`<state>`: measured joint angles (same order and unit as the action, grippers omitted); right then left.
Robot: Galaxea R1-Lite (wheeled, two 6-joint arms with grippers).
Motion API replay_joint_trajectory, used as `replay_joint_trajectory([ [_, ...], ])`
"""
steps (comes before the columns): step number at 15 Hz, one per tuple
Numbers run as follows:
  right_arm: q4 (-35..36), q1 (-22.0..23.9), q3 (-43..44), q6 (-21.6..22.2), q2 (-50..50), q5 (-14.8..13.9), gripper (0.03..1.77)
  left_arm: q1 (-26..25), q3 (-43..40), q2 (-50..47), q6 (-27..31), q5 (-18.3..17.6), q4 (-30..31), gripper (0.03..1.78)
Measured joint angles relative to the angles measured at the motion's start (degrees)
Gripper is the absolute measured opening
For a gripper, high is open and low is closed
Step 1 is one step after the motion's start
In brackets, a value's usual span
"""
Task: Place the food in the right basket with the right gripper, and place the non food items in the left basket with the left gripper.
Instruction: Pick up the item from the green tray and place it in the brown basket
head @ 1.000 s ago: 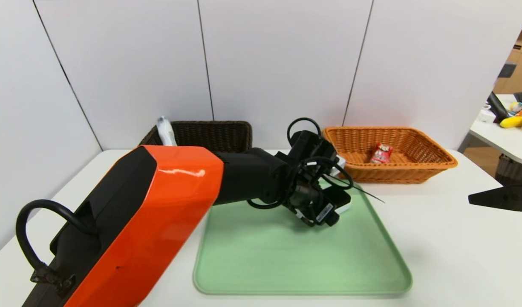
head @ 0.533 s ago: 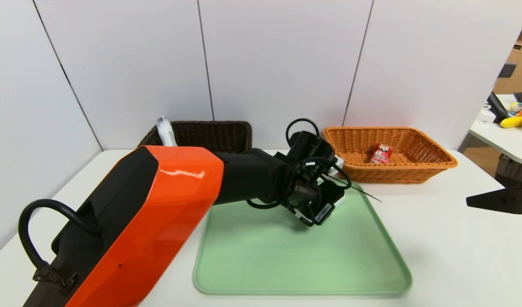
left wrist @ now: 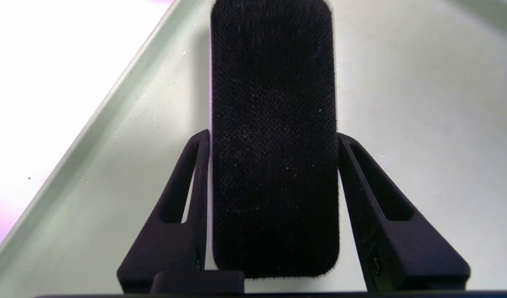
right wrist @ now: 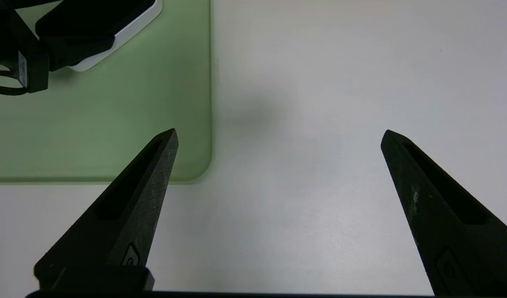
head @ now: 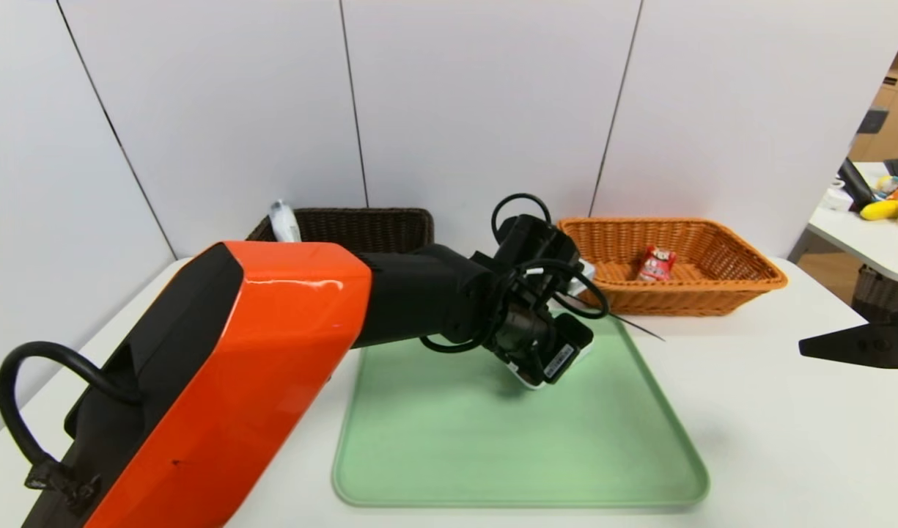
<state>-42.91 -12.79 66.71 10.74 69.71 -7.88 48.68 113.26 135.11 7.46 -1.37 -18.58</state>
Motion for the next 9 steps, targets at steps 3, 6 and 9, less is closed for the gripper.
replay_joint_trajectory([
  [3,0.0,0.0,-0.4,0.0,0.1,0.0,1.69,0.6,0.0,-3.9,-1.0,0.9,-1.3,0.91],
  [6,0.2,0.0,-1.3,0.0,0.1,0.1,1.69,0.6,-0.1,-8.1,-3.8,1.0,-6.3,0.85],
  [9,0.1,-0.4,-1.4,0.0,0.1,0.0,1.69,0.6,-0.5,-9.5,-4.5,1.1,-7.0,0.85],
])
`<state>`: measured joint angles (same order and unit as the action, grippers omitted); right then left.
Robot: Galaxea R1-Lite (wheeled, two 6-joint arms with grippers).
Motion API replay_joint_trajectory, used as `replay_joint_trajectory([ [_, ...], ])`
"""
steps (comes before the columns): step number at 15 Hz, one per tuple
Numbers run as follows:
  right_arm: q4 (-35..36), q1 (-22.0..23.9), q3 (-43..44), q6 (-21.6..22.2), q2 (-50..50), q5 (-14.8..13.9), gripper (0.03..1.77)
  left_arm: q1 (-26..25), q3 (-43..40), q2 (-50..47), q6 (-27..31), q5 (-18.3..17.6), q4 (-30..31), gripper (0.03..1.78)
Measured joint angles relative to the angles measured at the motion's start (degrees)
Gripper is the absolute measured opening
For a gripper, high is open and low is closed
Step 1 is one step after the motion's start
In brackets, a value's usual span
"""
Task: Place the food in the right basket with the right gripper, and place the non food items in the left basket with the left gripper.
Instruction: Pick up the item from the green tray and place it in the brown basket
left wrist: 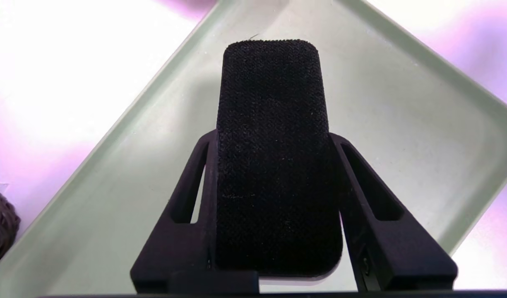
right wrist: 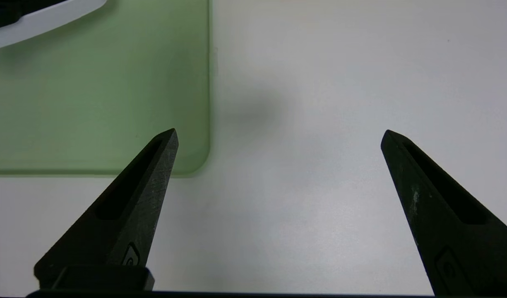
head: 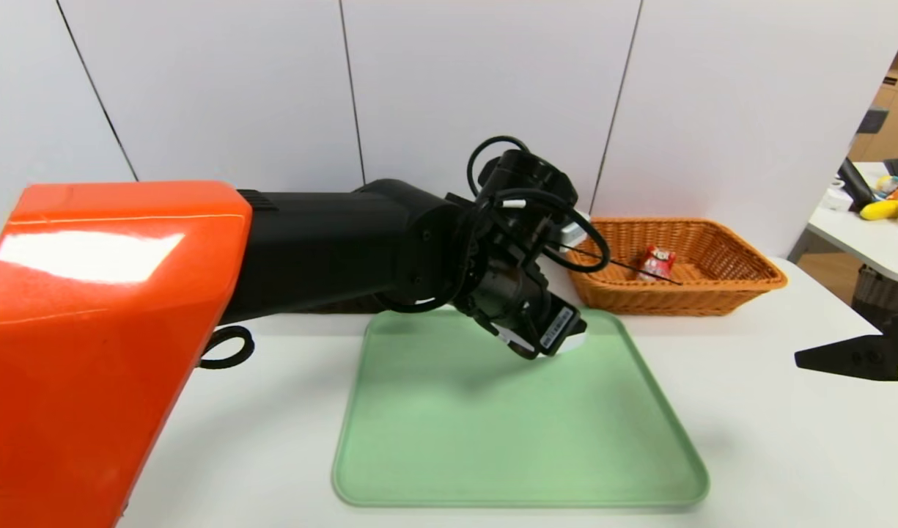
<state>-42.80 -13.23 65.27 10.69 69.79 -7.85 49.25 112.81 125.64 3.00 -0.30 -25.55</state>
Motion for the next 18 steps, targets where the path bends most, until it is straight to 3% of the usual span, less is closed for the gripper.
replay_joint_trajectory([
  [7,-0.2,0.0,-0.8,0.0,-1.3,0.0,1.69,1.1,0.3,-0.9,-0.2,0.5,0.6,0.85],
  [10,-0.3,-0.1,-1.0,0.0,-1.9,0.0,1.69,0.9,0.4,-2.8,-3.0,1.6,3.3,0.85],
  [14,-0.2,0.0,-1.6,0.2,-2.3,0.0,1.69,-3.6,0.4,-6.3,-4.0,2.4,4.7,0.85],
  [18,-0.2,0.0,-2.5,0.2,-3.1,-0.1,1.69,-11.2,0.4,-9.4,-4.0,4.0,2.6,0.85],
])
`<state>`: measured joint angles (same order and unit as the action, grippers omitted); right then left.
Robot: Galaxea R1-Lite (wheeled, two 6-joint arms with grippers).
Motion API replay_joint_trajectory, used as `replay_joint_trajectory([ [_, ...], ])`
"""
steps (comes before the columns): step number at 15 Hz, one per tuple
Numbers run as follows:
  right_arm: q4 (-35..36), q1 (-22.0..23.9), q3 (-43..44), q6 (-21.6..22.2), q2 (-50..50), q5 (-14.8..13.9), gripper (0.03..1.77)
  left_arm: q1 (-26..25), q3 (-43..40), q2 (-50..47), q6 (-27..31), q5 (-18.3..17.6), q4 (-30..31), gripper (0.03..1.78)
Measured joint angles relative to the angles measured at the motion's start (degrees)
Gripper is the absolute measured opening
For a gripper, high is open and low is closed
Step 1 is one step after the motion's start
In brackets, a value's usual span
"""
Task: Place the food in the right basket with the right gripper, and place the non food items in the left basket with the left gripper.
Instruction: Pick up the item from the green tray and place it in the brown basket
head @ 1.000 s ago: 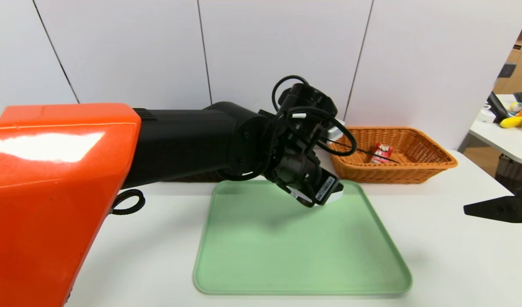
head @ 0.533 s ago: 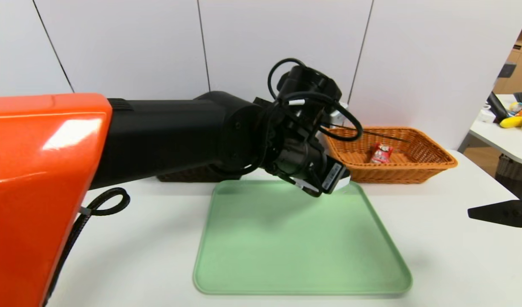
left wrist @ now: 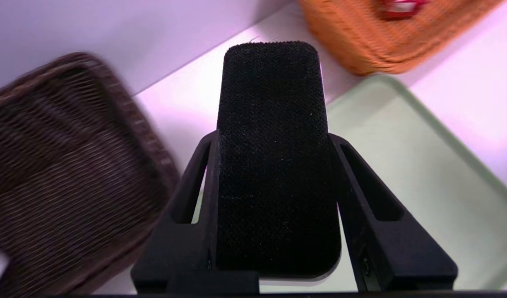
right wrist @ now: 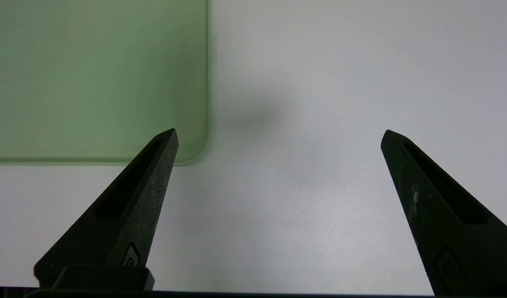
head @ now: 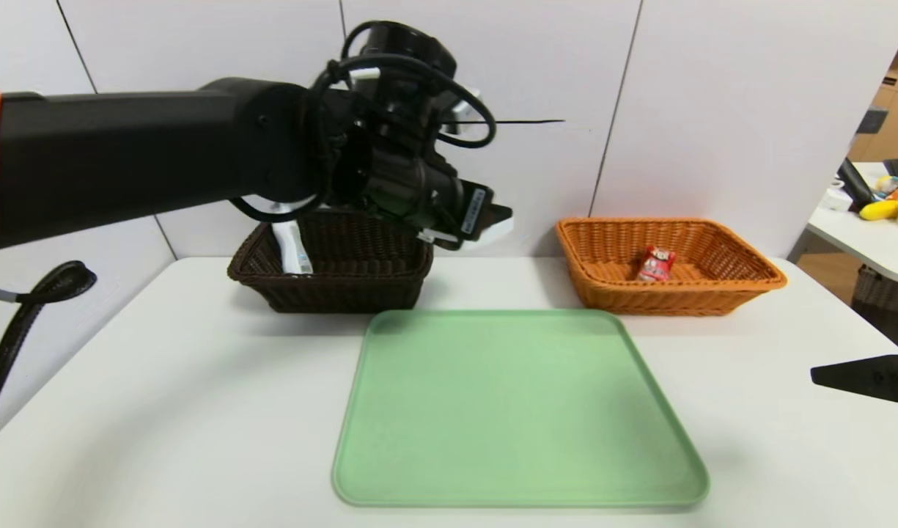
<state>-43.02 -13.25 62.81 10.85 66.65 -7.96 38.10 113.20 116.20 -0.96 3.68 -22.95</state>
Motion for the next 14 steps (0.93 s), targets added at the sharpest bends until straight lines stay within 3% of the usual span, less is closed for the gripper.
replay_joint_trajectory([
  [4,0.0,0.5,-0.2,0.0,-0.6,0.0,1.69,-8.3,-0.2,-2.6,-1.2,0.1,-6.4,0.85],
  [8,0.0,0.7,-0.5,0.0,-0.7,0.0,1.69,-14.7,-0.4,-2.9,-3.2,0.1,-6.9,0.84],
  [12,0.0,0.7,-0.7,0.0,-1.1,-0.2,1.69,-17.9,-0.5,-1.3,-3.5,0.2,-7.0,0.83],
  [13,0.0,0.7,-0.7,0.0,-1.2,-0.2,1.69,-18.1,-0.5,-0.9,-3.6,0.2,-6.9,0.75],
  [14,-0.1,0.7,-0.7,-0.1,-1.4,-0.2,1.69,-18.2,-0.5,-0.4,-3.7,0.5,-6.8,0.07],
])
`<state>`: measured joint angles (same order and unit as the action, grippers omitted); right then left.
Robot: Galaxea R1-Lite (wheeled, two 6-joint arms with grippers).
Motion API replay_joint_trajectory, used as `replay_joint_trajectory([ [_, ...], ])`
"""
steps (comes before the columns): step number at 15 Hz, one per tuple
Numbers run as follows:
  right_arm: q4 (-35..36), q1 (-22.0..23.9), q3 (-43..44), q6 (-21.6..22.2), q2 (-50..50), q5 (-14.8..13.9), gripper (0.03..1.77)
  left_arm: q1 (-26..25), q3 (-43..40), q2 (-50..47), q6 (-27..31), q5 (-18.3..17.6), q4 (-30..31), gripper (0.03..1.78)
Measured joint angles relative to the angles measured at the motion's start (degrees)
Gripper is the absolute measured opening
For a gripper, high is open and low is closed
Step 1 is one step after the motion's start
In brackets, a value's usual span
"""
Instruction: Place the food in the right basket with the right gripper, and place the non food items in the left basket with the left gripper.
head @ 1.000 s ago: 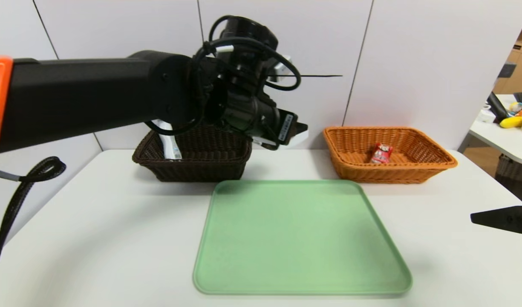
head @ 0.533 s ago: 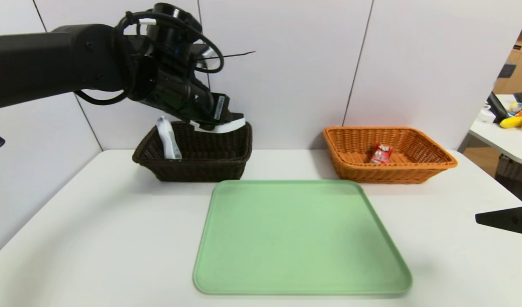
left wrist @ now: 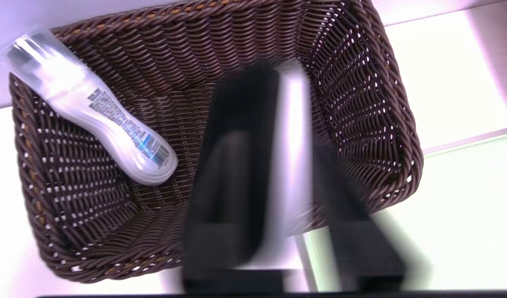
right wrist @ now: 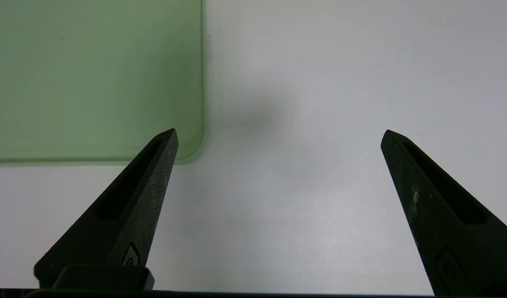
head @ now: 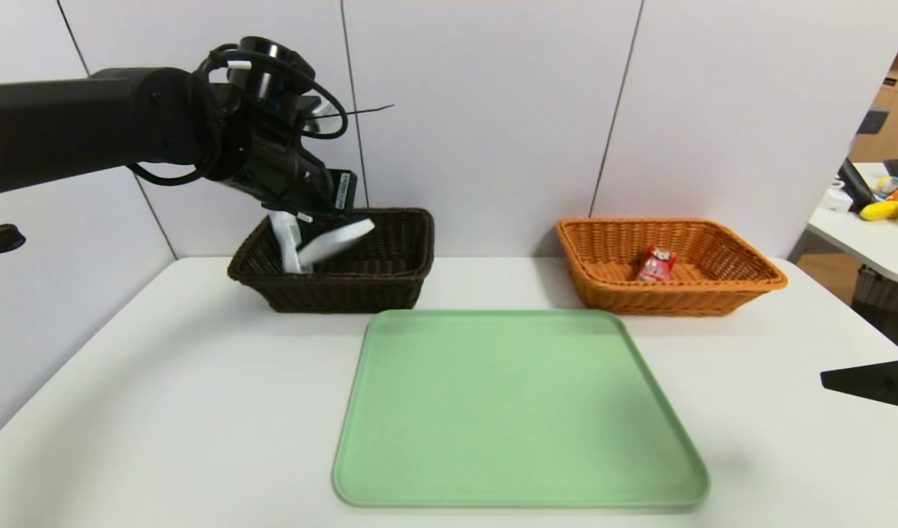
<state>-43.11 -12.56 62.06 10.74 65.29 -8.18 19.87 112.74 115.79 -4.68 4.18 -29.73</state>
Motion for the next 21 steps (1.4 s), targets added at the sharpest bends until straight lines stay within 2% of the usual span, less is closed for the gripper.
replay_joint_trajectory([
  [3,0.0,0.0,-0.1,0.0,-0.4,-0.1,1.69,-0.2,0.2,1.4,0.0,2.2,0.6,0.04],
  [12,0.2,0.0,-0.5,0.0,-0.2,0.0,1.69,-0.2,0.4,3.1,-0.1,2.4,0.6,0.04],
  [18,0.4,0.0,-0.4,-0.1,-0.2,0.0,1.69,-0.7,0.1,-1.3,-3.0,2.1,-1.8,0.04],
  [21,0.4,0.0,-0.4,0.0,-0.2,0.0,1.69,-0.6,0.1,-5.4,-7.3,0.3,-1.7,0.04],
])
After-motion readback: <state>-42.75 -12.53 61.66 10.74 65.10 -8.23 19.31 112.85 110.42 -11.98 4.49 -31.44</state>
